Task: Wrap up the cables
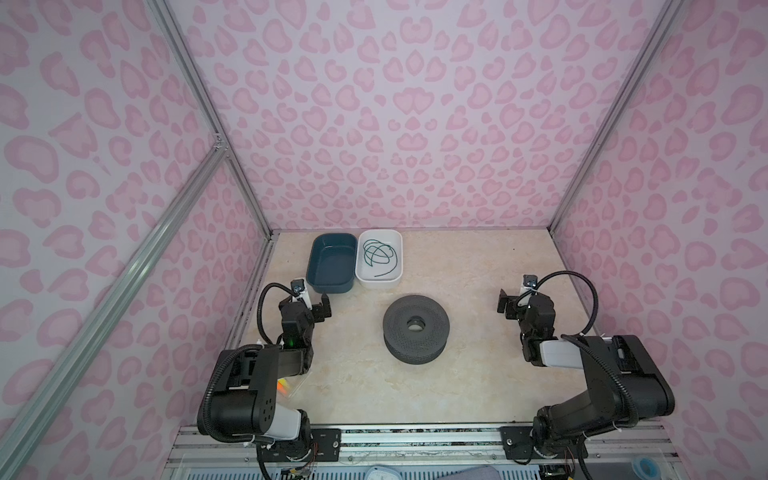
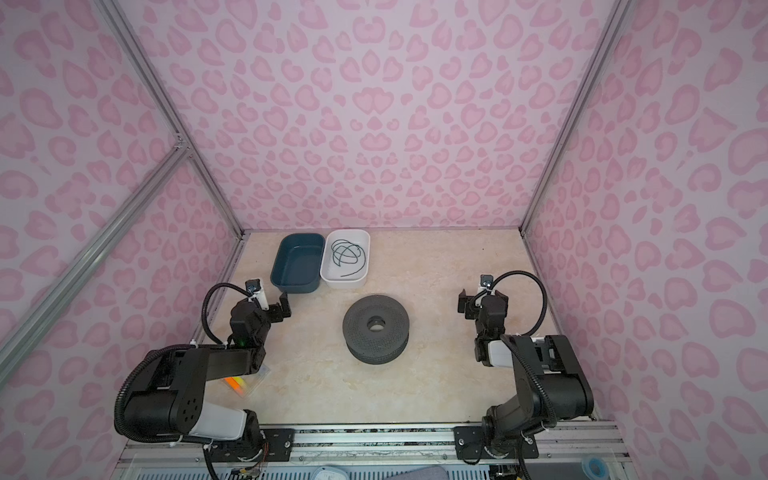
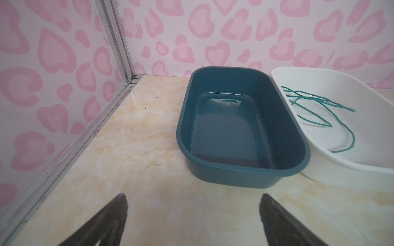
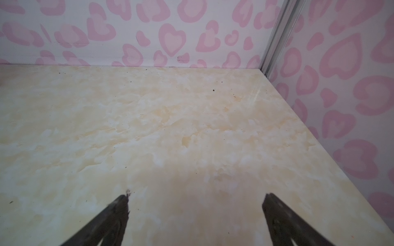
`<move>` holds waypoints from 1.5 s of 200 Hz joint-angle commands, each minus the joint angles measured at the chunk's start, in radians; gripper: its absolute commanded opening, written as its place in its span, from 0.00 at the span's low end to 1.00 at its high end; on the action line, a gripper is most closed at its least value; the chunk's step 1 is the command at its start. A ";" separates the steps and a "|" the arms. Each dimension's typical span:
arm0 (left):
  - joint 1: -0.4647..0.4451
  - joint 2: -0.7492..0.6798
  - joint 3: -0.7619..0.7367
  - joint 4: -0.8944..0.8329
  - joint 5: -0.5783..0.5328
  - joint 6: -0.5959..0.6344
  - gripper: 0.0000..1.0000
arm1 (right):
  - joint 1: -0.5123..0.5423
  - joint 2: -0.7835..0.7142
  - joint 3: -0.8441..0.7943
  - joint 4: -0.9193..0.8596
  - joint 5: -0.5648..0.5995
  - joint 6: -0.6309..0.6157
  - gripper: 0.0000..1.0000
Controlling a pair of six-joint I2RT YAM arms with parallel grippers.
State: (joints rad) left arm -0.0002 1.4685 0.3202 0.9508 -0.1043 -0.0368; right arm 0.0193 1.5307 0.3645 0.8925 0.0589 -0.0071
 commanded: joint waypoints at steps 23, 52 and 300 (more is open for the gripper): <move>0.001 0.004 0.010 0.023 0.006 -0.005 0.98 | 0.001 0.002 0.001 0.021 -0.002 0.009 1.00; 0.001 0.004 0.011 0.023 0.006 -0.004 0.98 | -0.004 0.002 0.003 0.018 -0.011 0.011 1.00; 0.001 0.005 0.010 0.023 0.006 -0.005 0.98 | -0.009 -0.001 0.002 0.016 -0.031 0.004 1.00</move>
State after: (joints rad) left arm -0.0002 1.4685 0.3202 0.9508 -0.1043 -0.0372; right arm 0.0093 1.5307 0.3649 0.8921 0.0261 0.0036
